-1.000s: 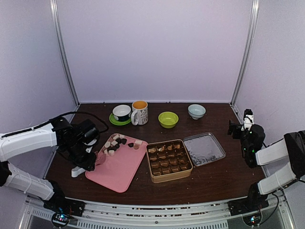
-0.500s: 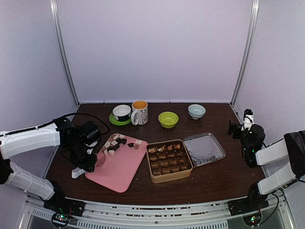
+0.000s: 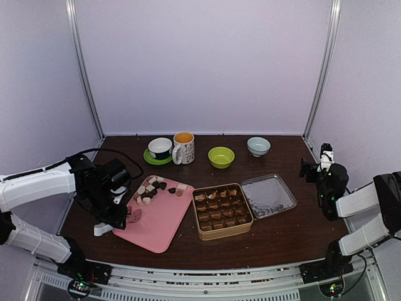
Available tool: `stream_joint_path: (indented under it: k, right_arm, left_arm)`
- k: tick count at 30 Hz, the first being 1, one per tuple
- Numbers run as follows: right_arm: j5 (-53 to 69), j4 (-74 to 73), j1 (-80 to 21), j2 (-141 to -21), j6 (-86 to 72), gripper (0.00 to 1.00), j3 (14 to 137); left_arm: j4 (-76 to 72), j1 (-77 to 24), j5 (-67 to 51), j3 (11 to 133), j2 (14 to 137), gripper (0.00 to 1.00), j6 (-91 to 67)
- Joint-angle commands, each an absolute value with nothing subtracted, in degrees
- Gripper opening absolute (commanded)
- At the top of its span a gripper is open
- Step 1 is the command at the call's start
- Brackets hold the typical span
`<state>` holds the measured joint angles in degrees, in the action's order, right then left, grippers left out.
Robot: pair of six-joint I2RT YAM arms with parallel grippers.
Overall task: Pack the chocolate
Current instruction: Pick up the fake chocolate from the plate.
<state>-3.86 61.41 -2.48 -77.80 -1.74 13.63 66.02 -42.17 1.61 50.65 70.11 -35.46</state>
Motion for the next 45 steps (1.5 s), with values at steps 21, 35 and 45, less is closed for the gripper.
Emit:
stream_joint_path:
  k: [21, 35, 45]
  right_arm:
    - [-3.87, 62.69, -2.11, -77.86, -1.89, 1.00, 14.17]
    - [-3.81, 62.67, -2.11, -77.87, -1.82, 1.00, 14.20]
    - [-3.85, 62.67, -2.12, -77.87, -1.86, 1.00, 14.20]
  left_arm:
    - [65.51, -41.76, -0.80, 51.02, 68.40, 0.49, -36.39]
    - [65.39, -41.83, -1.97, 50.71, 71.45, 0.49, -35.73]
    - [65.72, -41.84, -2.38, 51.33, 71.62, 0.40, -36.12]
